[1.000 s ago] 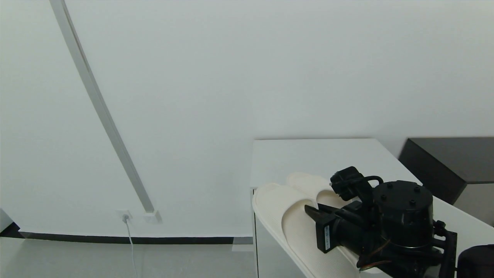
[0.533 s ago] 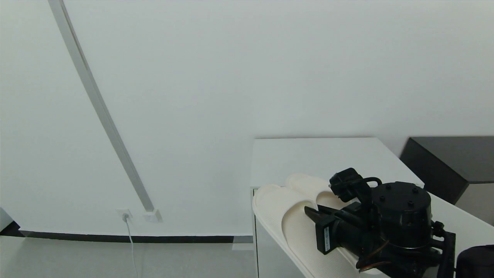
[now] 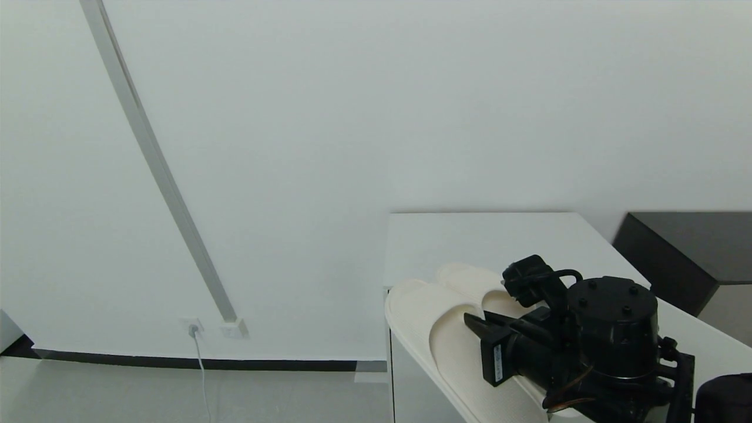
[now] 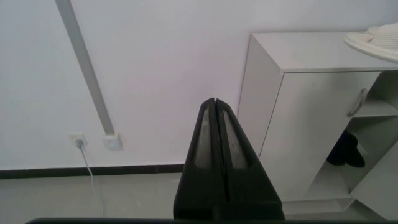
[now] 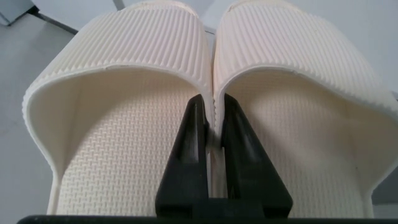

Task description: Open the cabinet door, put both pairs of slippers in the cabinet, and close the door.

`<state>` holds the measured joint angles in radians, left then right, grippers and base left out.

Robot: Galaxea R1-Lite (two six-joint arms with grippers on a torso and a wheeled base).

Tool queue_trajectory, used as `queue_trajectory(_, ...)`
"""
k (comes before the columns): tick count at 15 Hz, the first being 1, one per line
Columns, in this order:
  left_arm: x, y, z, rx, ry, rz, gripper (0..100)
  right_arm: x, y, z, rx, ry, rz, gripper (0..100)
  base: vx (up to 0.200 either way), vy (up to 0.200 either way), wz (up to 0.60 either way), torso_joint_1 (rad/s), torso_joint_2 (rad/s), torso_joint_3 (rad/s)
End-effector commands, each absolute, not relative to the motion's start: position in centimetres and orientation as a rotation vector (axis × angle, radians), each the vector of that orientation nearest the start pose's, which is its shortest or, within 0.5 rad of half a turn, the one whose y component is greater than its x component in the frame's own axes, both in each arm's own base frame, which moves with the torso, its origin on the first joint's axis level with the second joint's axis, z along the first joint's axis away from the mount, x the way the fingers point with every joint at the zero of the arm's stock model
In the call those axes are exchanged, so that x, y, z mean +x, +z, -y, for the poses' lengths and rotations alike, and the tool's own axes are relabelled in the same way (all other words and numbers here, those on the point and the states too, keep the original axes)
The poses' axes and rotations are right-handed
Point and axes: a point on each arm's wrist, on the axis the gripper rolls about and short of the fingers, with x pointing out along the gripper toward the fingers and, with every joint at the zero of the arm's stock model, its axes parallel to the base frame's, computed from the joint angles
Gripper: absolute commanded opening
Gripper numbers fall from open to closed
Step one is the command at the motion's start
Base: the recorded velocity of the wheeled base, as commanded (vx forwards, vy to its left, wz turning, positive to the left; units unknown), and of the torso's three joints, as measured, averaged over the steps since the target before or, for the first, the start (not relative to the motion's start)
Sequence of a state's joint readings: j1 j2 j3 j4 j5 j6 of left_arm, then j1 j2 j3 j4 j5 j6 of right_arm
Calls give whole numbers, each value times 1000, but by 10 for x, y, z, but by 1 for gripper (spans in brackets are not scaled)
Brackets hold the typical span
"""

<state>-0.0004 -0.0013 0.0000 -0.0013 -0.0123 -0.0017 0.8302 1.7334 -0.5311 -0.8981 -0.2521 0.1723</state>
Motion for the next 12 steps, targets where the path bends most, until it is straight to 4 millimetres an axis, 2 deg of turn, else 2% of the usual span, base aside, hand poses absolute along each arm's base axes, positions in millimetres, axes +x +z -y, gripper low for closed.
queue_trajectory(1,-23,76,0,-3,-12,2,0,193,129,-202,4,545,-317,0,0,-200,0,2,7,-7)
queue_trajectory(12,-23,76,0,-2,-14,2,0,193,125,-201,-2,537,-330,0,0,-200,0,6,5,4)
